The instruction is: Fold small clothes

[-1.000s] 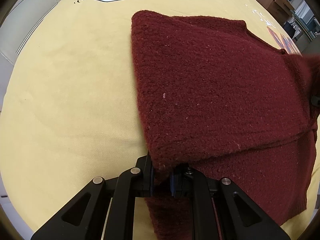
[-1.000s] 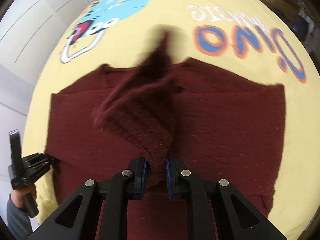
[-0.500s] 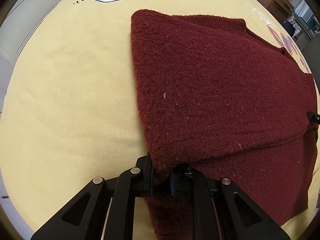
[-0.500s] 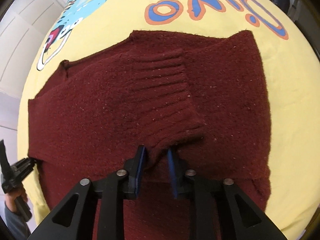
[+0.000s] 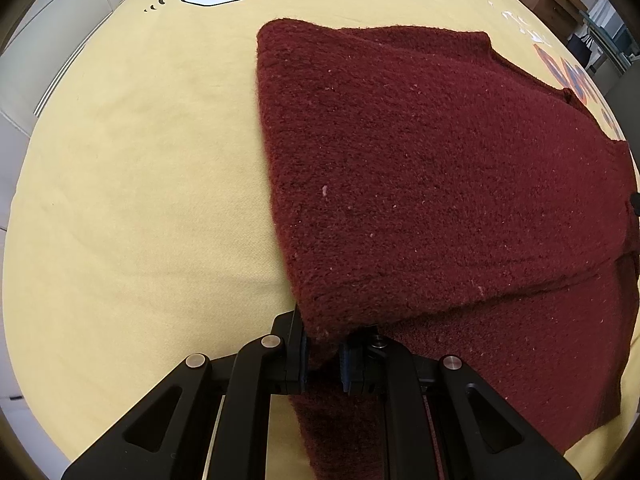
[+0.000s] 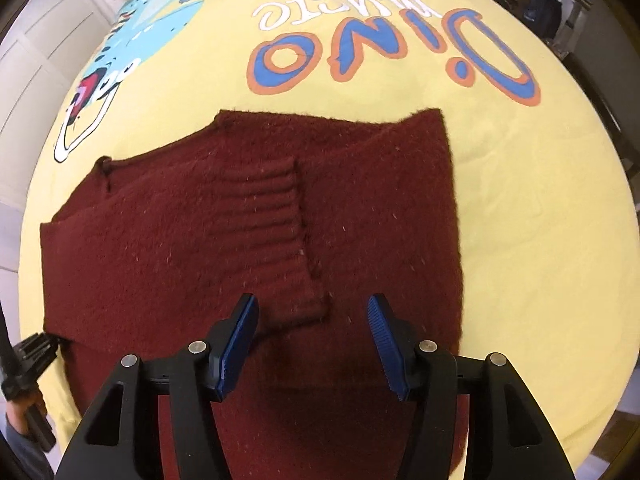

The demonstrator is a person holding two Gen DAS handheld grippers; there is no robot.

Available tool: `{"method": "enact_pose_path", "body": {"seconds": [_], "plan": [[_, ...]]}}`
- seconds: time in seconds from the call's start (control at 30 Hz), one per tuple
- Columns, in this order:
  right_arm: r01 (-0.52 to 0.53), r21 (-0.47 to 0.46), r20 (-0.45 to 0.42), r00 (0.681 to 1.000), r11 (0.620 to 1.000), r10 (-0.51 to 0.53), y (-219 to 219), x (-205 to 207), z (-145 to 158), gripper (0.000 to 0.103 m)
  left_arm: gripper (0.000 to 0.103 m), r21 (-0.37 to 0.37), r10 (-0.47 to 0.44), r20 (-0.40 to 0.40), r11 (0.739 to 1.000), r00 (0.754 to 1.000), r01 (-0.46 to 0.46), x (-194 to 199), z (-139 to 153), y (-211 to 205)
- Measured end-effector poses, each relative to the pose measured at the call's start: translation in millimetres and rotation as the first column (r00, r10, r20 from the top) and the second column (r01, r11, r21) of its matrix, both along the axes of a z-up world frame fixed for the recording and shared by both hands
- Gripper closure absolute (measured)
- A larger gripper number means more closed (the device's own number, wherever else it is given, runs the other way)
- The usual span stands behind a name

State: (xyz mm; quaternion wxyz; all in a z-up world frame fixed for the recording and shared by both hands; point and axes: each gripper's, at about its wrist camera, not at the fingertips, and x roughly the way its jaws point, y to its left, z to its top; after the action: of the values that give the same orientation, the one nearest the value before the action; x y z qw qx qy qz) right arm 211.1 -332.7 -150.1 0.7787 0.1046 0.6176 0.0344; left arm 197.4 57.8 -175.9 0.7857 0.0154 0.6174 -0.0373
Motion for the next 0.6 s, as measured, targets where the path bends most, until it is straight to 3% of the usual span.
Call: {"method": "enact_pose_path", "body": {"seconds": [0.2,0.23,0.3,0.47,0.6], "plan": [[-0.05,0.092,-0.067,0.996,0.994,0.056,17,10,-26,0.046,0.093,0.007,-0.008,-0.003,1.0,1.0,0.008,2,-1,-3],[-0.081,0.085,-0.073,0.994,0.993,0.087,24,9,-28,0.051,0.093,0.008,-0.012,0.001,1.0,1.0,0.012,2,0,-4],[-0.156,0.044,-0.057,0.986,0.987,0.158,35,5,-26,0.088,0.093,0.01,-0.027,0.009,1.0,1.0,0.027,0,1,-4],[-0.133,0.02,0.037,0.991,0.991,0.132,23,-7,-3,0.092,0.093,0.032,-0.068,0.018,0.997,0.998,0.067,-2,8,-8],[-0.109,-0.031,0.051,0.993,0.994,0.111,7,-17,1,0.092,0.093,0.033,-0.068,0.007,0.997,0.998,0.068,1,4,-10]]}}
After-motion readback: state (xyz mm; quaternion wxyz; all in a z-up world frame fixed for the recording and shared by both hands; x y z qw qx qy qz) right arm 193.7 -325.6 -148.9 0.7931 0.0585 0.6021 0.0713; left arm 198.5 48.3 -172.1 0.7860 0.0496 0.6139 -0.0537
